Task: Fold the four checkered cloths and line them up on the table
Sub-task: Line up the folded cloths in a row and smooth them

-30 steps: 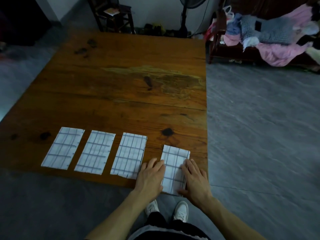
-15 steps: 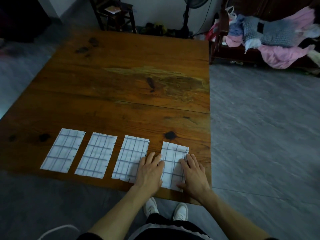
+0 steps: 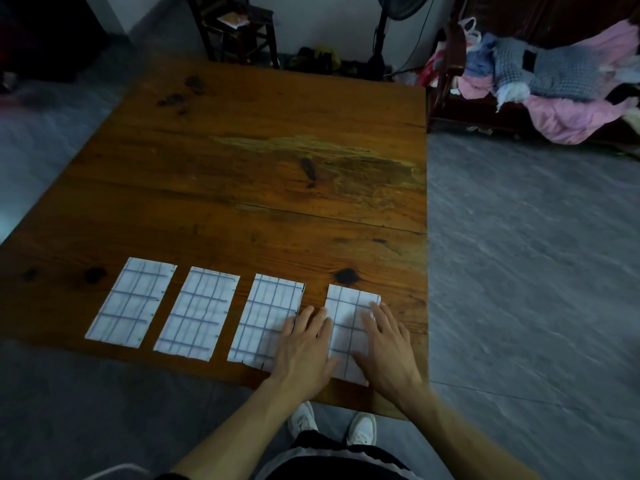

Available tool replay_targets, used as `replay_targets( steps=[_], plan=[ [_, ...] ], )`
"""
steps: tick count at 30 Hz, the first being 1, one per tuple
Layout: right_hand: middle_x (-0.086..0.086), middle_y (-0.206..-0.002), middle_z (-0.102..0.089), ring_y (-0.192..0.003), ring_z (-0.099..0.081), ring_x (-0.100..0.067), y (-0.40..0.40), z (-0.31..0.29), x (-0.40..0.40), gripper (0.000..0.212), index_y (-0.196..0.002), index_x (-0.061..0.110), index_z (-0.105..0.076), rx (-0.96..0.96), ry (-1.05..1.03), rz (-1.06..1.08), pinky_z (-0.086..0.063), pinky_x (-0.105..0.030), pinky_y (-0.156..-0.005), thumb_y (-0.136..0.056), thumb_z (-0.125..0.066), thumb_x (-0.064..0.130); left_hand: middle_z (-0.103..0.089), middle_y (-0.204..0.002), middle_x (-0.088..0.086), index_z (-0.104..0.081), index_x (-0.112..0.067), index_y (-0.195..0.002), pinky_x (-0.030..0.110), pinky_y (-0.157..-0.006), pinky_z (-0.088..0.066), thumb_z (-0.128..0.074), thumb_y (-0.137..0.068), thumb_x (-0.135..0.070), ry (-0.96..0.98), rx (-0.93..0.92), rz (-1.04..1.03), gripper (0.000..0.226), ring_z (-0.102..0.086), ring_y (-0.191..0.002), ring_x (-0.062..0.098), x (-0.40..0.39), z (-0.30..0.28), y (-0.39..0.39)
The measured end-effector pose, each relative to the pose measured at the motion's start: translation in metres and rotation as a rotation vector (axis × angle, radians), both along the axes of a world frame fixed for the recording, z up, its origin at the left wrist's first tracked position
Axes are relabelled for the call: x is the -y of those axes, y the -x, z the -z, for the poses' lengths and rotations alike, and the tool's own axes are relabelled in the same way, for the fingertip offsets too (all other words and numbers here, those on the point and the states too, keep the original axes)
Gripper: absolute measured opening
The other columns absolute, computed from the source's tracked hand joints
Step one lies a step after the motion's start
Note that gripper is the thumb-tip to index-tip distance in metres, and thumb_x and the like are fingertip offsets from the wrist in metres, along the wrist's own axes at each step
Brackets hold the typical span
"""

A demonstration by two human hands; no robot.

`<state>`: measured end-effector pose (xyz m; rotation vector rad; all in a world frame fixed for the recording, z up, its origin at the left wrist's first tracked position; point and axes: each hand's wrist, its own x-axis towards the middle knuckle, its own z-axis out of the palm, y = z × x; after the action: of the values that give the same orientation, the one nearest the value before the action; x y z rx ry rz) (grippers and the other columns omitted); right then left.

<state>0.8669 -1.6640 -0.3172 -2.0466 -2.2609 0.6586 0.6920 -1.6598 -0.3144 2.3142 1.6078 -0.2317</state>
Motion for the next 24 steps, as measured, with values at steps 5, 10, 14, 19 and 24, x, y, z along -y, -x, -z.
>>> replay_targets(
  steps=[5,10,14,19,24],
  plan=[
    [-0.006,-0.165,-0.008,-0.152,0.0,-0.021,0.023,0.002,-0.028,0.078,-0.154,0.017,-0.015,0.017,-0.008,-0.26,-0.003,-0.038,-0.121,-0.092,-0.061,0.017,-0.03,-0.156,0.0,-0.031,-0.021,-0.151,0.048,-0.119,-0.017,-0.058,-0.094,-0.031,-0.01,-0.017,-0.051,0.063,-0.018,-0.146,0.025,0.008,0.003,-0.005],
    [-0.003,-0.165,0.007,-0.151,0.011,-0.022,0.025,0.019,-0.04,0.102,-0.156,0.017,0.0,0.115,0.133,-0.375,0.005,-0.039,-0.12,-0.084,-0.072,0.02,-0.023,-0.16,-0.001,-0.024,-0.022,-0.154,0.049,-0.119,-0.014,-0.058,-0.095,-0.032,0.005,-0.023,-0.075,0.069,-0.014,-0.148,0.027,0.012,0.009,-0.002],
    [0.002,-0.163,0.015,-0.15,0.014,-0.018,0.009,0.02,-0.047,0.112,-0.155,0.018,0.009,0.145,0.195,-0.352,0.003,-0.04,-0.122,-0.083,-0.072,0.046,-0.023,-0.161,0.004,-0.028,-0.018,-0.152,0.052,-0.118,-0.014,-0.058,-0.095,-0.032,0.003,-0.039,-0.069,0.065,-0.014,-0.148,0.03,0.014,0.012,-0.001],
    [0.002,-0.164,0.013,-0.15,0.012,-0.015,-0.003,0.018,-0.047,0.112,-0.156,0.018,0.007,0.167,0.195,-0.293,0.001,-0.041,-0.122,-0.082,-0.067,0.056,-0.023,-0.161,0.004,-0.03,-0.016,-0.151,0.051,-0.117,-0.017,-0.056,-0.097,-0.031,-0.031,-0.039,-0.068,0.063,-0.015,-0.147,0.031,0.015,0.02,0.002],
    [0.001,-0.165,0.004,-0.152,0.004,-0.019,-0.005,0.015,-0.048,0.11,-0.156,0.019,-0.002,0.166,0.16,-0.283,-0.005,-0.045,-0.124,-0.079,-0.07,0.057,-0.027,-0.159,0.003,-0.034,-0.017,-0.15,0.049,-0.115,-0.022,-0.06,-0.094,-0.026,-0.006,-0.071,-0.095,0.062,-0.02,-0.144,0.03,0.014,0.016,-0.006]
  ],
)
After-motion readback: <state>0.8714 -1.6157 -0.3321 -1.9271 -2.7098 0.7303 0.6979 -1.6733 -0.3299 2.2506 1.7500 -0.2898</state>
